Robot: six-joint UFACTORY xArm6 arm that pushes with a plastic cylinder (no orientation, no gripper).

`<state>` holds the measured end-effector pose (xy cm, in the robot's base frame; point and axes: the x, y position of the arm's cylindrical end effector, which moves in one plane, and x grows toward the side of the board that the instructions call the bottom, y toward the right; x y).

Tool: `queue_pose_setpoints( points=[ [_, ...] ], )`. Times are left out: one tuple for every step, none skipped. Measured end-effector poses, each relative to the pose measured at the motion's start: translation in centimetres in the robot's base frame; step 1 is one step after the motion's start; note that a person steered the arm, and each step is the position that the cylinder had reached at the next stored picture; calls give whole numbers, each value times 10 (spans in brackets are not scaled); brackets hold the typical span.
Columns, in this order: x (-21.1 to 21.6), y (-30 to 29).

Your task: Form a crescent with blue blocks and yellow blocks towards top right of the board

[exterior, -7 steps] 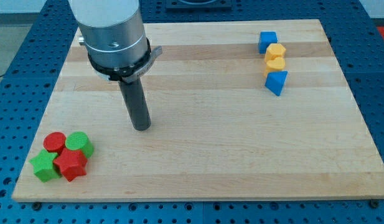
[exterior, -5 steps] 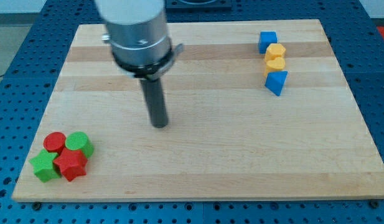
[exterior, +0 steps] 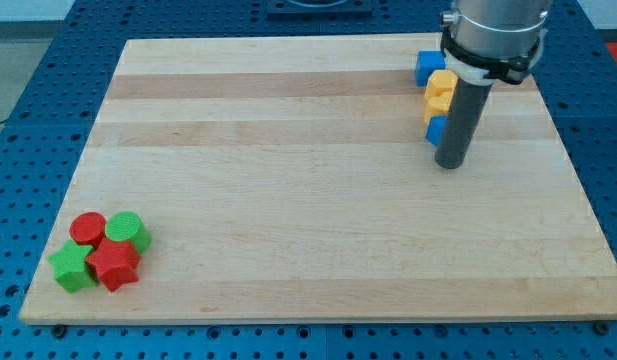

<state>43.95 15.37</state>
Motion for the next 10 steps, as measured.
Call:
queue_pose_setpoints(
  points=[
    [-7, 0],
    [-23, 1],
    [-35, 2],
    [-50, 2],
    [-64, 2],
    [-79, 7],
    [-97, 26],
    [-111, 41],
    [-120, 49],
    [-118, 49]
  ],
)
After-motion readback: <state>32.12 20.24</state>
